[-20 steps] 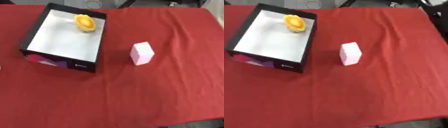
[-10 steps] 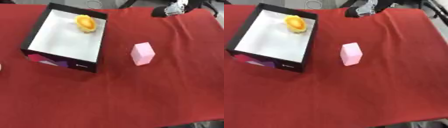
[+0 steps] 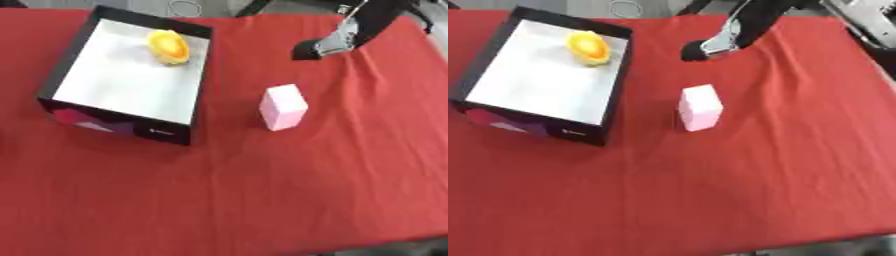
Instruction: Pick up objects on the table and place them in the box.
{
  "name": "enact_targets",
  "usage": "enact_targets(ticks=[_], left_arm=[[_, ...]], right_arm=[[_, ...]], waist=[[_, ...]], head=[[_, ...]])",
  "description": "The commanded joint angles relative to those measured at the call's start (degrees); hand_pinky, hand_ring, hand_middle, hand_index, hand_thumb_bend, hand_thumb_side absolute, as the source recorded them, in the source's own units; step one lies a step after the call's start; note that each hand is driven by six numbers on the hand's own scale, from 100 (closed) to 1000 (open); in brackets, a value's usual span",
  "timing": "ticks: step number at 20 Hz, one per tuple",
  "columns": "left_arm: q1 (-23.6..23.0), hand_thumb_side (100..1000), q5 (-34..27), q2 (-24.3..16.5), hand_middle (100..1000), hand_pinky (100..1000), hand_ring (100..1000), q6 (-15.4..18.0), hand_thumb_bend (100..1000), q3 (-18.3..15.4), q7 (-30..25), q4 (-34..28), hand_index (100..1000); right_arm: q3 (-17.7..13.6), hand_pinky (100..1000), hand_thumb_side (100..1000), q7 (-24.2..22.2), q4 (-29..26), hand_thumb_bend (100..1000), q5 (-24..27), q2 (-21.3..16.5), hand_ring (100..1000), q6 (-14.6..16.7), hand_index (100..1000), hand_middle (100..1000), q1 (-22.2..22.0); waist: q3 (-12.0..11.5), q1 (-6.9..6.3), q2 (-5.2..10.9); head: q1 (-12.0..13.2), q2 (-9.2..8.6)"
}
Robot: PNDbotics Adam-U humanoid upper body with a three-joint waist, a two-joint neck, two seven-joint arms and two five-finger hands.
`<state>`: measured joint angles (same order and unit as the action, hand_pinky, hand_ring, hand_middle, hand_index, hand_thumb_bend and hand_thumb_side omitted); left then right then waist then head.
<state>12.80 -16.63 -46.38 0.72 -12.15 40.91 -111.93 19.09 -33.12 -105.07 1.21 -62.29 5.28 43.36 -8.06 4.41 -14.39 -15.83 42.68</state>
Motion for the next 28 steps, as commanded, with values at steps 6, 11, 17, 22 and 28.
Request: enact_targets(ticks=[6, 11, 17, 22, 28], left_arm=[[0.9, 638, -0.32, -1.35, 780, 836, 715, 0.08, 719, -0.14, -0.58, -0.14, 797], [1.02, 637, -0.42, -1.11, 781, 837, 715, 0.06, 716, 0.0, -0.84, -0.05, 796], [1.01, 635, -0.55, -0.82, 781, 837, 715, -0.01, 711, 0.21, -1.21, 0.12, 793], [1.0, 634, -0.6, -0.63, 780, 838, 714, -0.07, 708, 0.36, -1.45, 0.25, 791], [0.99, 632, -0.65, -0.21, 780, 839, 714, -0.21, 707, 0.65, -1.9, 0.43, 788]], right_arm=[[-0.22, 943, 360, -1.98, -0.19, 474, 0.02, -2.4, 895, 1.69, 892, 843, -2.15], [-0.5, 954, 350, -2.16, -2.01, 476, 1.43, -3.22, 902, 1.7, 896, 847, -4.57], [-0.81, 958, 346, -2.07, -3.74, 479, 2.27, -4.26, 904, 1.44, 899, 847, -7.51], [-1.27, 957, 327, -0.16, -5.22, 471, 1.74, -4.69, 907, 1.58, 907, 852, -8.75], [-0.11, 949, 347, 2.47, -5.0, 474, -0.98, -4.62, 906, -1.68, 907, 847, -9.9]], waist=[[-0.31, -0.18, -0.19], [-0.38, -0.38, -0.45], [-0.48, -0.56, -0.82], [-0.41, -0.62, -1.08], [-0.53, -0.58, -1.34]], head=[[-0.21, -0.02], [-0.21, -0.19], [-0.16, -0.49], [-0.07, -0.65], [-0.06, -0.82]])
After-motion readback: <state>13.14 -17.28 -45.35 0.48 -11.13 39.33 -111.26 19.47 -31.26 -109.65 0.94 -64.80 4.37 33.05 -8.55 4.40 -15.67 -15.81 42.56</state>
